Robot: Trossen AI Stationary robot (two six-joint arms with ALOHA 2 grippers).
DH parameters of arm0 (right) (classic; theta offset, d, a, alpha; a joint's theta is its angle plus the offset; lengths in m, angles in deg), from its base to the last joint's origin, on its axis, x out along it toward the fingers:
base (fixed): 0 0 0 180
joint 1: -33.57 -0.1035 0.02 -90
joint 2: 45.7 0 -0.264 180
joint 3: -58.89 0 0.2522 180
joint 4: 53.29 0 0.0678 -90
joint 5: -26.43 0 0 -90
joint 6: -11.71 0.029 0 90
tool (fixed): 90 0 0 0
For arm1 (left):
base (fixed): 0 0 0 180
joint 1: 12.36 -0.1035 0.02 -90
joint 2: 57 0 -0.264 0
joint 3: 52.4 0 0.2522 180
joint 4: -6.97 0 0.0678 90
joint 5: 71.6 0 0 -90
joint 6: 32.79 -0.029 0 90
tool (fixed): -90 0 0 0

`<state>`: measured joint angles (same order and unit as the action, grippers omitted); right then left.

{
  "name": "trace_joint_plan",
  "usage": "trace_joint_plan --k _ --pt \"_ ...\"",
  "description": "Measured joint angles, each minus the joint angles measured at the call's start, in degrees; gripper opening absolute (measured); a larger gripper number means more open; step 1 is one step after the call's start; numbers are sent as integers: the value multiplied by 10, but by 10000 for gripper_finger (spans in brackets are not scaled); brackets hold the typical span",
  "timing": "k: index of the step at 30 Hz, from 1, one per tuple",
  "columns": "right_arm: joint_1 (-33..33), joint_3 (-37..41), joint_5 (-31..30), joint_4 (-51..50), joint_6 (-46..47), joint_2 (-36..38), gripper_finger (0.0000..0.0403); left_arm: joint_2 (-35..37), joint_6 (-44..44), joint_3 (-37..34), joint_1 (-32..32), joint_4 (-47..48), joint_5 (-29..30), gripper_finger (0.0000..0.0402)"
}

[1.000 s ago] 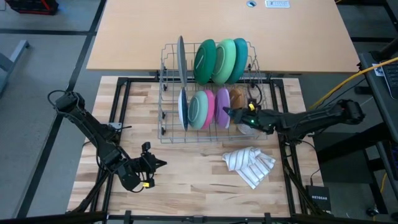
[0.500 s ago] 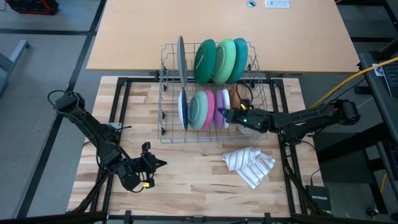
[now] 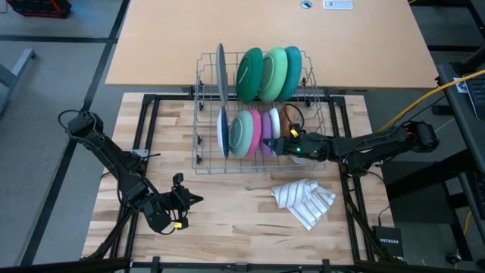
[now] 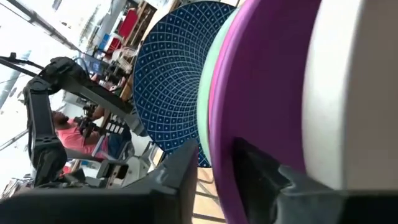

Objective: Sort dishes
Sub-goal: Put the violet plate in the dish rack

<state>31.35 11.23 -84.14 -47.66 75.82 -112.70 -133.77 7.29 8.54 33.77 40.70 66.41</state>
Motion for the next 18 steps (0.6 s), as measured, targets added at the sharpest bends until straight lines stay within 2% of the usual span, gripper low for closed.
trace_joint_plan --k 6,18 --pt "0 1 8 -1 1 9 131 0 0 0 0 0 0 4" --pt "0 1 -3 -51 -16 106 132 0 0 0 0 0 0 4"
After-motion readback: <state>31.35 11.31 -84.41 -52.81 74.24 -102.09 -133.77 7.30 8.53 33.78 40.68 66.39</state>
